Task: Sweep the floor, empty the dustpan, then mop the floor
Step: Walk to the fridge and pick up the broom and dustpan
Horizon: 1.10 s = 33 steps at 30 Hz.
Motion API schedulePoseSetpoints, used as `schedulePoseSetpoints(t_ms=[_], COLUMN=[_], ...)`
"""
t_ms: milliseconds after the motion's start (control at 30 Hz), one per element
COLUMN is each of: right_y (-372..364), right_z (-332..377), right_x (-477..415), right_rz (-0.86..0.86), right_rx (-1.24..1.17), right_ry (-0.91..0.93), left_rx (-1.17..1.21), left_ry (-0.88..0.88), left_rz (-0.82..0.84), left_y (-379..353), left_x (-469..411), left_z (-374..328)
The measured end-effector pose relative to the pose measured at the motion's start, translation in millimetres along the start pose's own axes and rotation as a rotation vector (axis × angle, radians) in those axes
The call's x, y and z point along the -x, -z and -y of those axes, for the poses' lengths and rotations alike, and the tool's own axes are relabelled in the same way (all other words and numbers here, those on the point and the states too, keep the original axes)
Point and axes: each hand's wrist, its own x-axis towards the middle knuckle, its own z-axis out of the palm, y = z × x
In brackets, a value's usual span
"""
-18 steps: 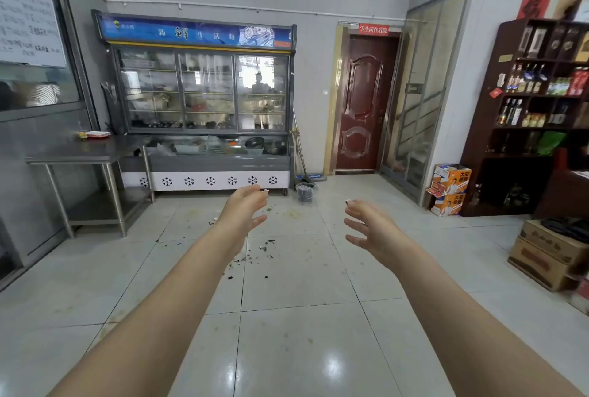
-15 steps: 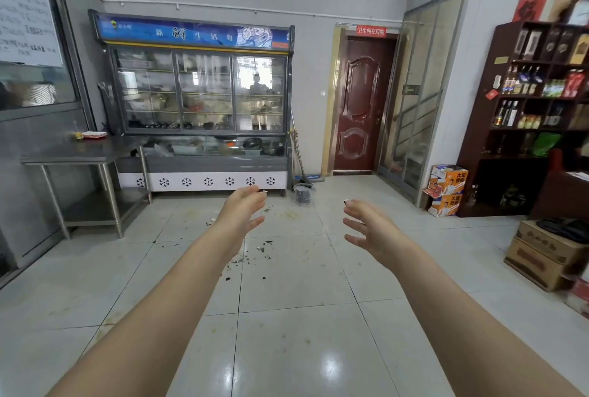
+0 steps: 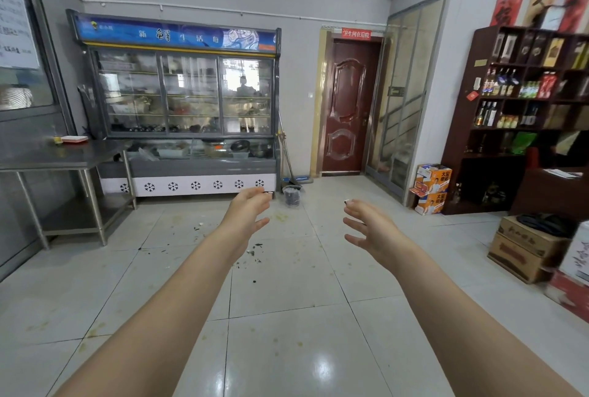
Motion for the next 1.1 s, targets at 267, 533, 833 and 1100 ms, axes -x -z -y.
schedulePoseSetpoints(t_ms=[267,533,833,1100], right_y=[34.5,100.2,206.3,295.6], right_z=[-1.4,-0.2,11.5,25.5], right_x=[-3.4,-14.4,-36.3,-71.1], right_rz=[-0.091,-0.179,-0.179,-0.135], right_rx=[-0.038,-0.069,-0.065,-0.038], right_ry=[0.006,0.005,0.004,0.004], left_rx=[0.016,0.031,0.051,0.086], left_ry=[0.032,0.061,0.112,0.114], left_rz=[0.058,0.133,0.16,0.139], left_y=[-49.0,-123.1,-239.6,-338.8], left_x=[-8.7,-20.1,-36.8,-43.4], left_z=[8.7,21.0,52.0,66.9])
